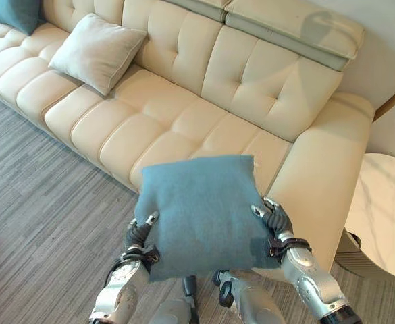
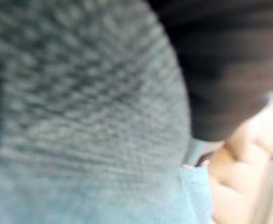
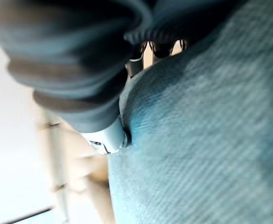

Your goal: Pick up all the scattered cushions and arrange them neatly on the sofa.

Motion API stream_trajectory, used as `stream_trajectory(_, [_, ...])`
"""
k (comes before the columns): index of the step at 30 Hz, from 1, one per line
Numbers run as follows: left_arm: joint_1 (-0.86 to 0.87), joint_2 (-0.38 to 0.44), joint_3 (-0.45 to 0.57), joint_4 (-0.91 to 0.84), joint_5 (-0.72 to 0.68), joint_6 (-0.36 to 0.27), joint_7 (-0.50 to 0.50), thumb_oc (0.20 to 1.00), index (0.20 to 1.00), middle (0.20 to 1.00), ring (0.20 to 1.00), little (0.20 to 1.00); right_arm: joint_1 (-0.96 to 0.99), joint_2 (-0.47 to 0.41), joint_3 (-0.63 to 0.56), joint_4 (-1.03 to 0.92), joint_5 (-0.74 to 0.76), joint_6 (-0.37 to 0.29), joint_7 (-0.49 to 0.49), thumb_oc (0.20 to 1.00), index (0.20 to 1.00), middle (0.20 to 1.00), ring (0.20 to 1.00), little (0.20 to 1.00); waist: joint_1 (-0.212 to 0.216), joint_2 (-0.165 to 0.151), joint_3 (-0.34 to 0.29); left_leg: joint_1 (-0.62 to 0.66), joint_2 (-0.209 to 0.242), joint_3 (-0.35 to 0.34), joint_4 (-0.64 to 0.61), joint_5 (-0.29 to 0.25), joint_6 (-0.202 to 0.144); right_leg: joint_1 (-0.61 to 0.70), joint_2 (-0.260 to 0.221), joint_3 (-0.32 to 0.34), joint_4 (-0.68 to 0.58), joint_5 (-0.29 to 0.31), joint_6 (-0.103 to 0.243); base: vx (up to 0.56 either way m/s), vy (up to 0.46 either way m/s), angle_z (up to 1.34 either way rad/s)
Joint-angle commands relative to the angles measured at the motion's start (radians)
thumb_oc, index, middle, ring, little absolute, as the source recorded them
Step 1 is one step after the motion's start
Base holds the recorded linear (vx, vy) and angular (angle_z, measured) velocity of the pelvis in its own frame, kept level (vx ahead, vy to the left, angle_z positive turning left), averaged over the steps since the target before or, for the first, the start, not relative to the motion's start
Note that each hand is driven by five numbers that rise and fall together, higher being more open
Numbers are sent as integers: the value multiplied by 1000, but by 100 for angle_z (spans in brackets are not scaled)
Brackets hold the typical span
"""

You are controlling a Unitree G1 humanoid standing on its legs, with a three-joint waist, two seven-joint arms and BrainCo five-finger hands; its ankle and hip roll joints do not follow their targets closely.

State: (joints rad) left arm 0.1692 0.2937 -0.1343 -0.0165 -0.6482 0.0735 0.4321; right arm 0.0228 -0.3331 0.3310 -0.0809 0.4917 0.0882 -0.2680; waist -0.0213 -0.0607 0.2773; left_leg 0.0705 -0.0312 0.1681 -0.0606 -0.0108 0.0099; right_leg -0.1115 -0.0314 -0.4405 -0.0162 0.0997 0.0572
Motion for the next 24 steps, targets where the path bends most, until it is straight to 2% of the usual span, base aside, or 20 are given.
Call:
stream_trajectory(1, [-65, -43, -30, -171, 17, -128, -75, 200, 200, 200, 200, 200, -84, 27, 43, -124, 22, -125, 91, 200, 200, 200, 200, 200, -8, 2, -103, 50, 10, 89, 255, -87, -75, 52, 51, 25, -16, -113, 18, 383, -104, 5])
stream_trajectory(2, [-59, -45, -26, -176, 21, -131, -75, 200, 200, 200, 200, 200, -86, 19, 48, -132, 30, -131, 99, 200, 200, 200, 200, 200, -1, 4, -102, 25, 22, 85, 370, -47, -100, 79, 59, 38, -30, -122, 5, 340, -109, -1])
stream_trajectory(4, [-41, -49, -25, -196, 17, -138, -77, 200, 200, 200, 200, 200, -88, -1, 53, -153, 30, -128, 111, 200, 200, 200, 200, 200, 15, 5, -89, -38, 29, 55, 524, 0, -137, 132, 77, 71, -66, -140, -26, 254, -77, 18])
stream_trajectory(5, [-40, -50, -25, -196, 17, -138, -77, 200, 200, 200, 200, 200, -88, -2, 52, -153, 30, -128, 111, 200, 200, 200, 200, 200, 15, 6, -88, -40, 31, 54, 529, -2, -138, 133, 79, 71, -67, -140, -27, 233, -67, -21])
stream_trajectory(6, [-41, -51, -32, -195, 8, -139, -73, 200, 200, 200, 200, 200, -89, -11, 53, -160, 29, -126, 110, 200, 200, 200, 200, 200, 22, 1, -74, -91, 52, 29, 587, 6, -131, 165, 80, 98, -71, -163, -46, 192, -52, -53])
stream_trajectory(7, [-44, -53, -33, -193, 3, -134, -69, 200, 200, 200, 200, 200, -90, -14, 50, -162, 24, -124, 105, 200, 200, 200, 200, 200, 23, -11, -66, -126, 68, 26, 571, -26, -107, 174, 66, 110, -71, -165, -45, 245, -42, -52])
stream_trajectory(9, [-38, -51, -37, -202, 7, -128, -69, 200, 200, 200, 200, 200, -87, -16, 49, -161, 13, -119, 102, 200, 200, 200, 200, 200, 29, -24, -59, -163, 61, -1, 498, -87, -66, 182, 47, 133, -62, -169, -37, 151, 25, -20])
stream_trajectory(10, [-38, -51, -37, -202, 7, -128, -69, 200, 200, 200, 200, 200, -87, -16, 49, -161, 13, -119, 102, 200, 200, 200, 200, 200, 29, -24, -59, -161, 60, 0, 495, -86, -64, 182, 46, 133, -61, -170, -37, 151, 103, -32])
stream_trajectory(11, [-24, -47, -32, -201, 17, -124, -70, 200, 200, 200, 200, 200, -88, -15, 57, -153, 2, -112, 105, 200, 200, 200, 200, 200, 32, -38, -58, -163, 38, -53, 351, -99, -33, 179, 26, 166, -54, -169, -31, 87, 81, -38])
stream_trajectory(12, [-24, -47, -32, -201, 17, -124, -70, 200, 200, 200, 200, 200, -88, -15, 57, -153, 2, -112, 105, 200, 200, 200, 200, 200, 32, -38, -58, -162, 38, -53, 350, -99, -33, 179, 26, 166, -54, -169, -31, 279, 232, -65])
stream_trajectory(13, [-1, -57, -21, -210, 34, -128, -60, 200, 200, 200, 200, 200, -93, -15, 70, -140, -25, -107, 113, 200, 200, 200, 200, 200, 39, -25, -64, -176, 53, -218, 119, 32, -55, 181, 25, 236, -39, -182, -39, 193, 155, -59])
stream_trajectory(14, [-1, -57, -21, -210, 34, -128, -60, 200, 200, 200, 200, 200, -93, -15, 70, -140, -25, -107, 113, 200, 200, 200, 200, 200, 37, -25, -65, -175, 53, -219, 114, 36, -55, 180, 24, 235, -39, -181, -39, 264, 233, -65])
stream_trajectory(15, [5, -63, -21, -206, 38, -129, -55, 200, 200, 200, 200, 200, -96, -15, 74, -132, -33, -105, 114, 200, 200, 200, 200, 200, 37, -17, -64, -188, 70, -280, 51, 71, -68, 188, 19, 265, -33, -190, -41, 144, 161, -83])
stream_trajectory(16, [6, -64, -24, -200, 41, -129, -56, 200, 200, 200, 200, 200, -95, -17, 69, -131, -32, -101, 114, 200, 200, 200, 200, 200, 33, -8, -65, -187, 79, -310, 13, 93, -82, 196, 14, 289, -32, -195, -40, 224, 261, -92])
stream_trajectory(18, [1, -59, -32, -188, 52, -121, -55, 200, 200, 200, 200, 200, -90, -25, 57, -124, -45, -91, 115, 200, 200, 200, 200, 200, 24, 5, -67, -189, 80, -323, 9, 116, -93, 208, 8, 301, -28, -199, -33, 210, 238, -78])
stream_trajectory(19, [2, -49, -35, -156, 70, -111, -76, 200, 200, 200, 200, 200, -65, -30, 39, -115, -62, -82, 125, 200, 200, 200, 200, 200, 12, 28, -87, -138, 89, -305, -15, 101, -96, 227, 8, 336, -31, -209, -28, 261, 302, -73])
stream_trajectory(21, [-28, -23, -51, -132, 122, -92, -89, 200, 200, 200, 200, 200, -53, -23, 21, -97, -85, -74, 110, 200, 200, 200, 200, 200, -2, 41, -101, -110, 73, -291, -27, 85, -89, 225, -9, 358, -36, -200, -16, 293, 381, -64])
stream_trajectory(24, [-107, 25, -49, -88, 215, -90, -92, 200, 200, 200, 200, 200, -70, -3, 9, -57, -148, -65, 90, 200, 200, 200, 200, 200, -18, 52, -115, -90, 61, -205, -27, 52, -66, 200, -39, 408, -44, -175, 16, 181, 311, -75])
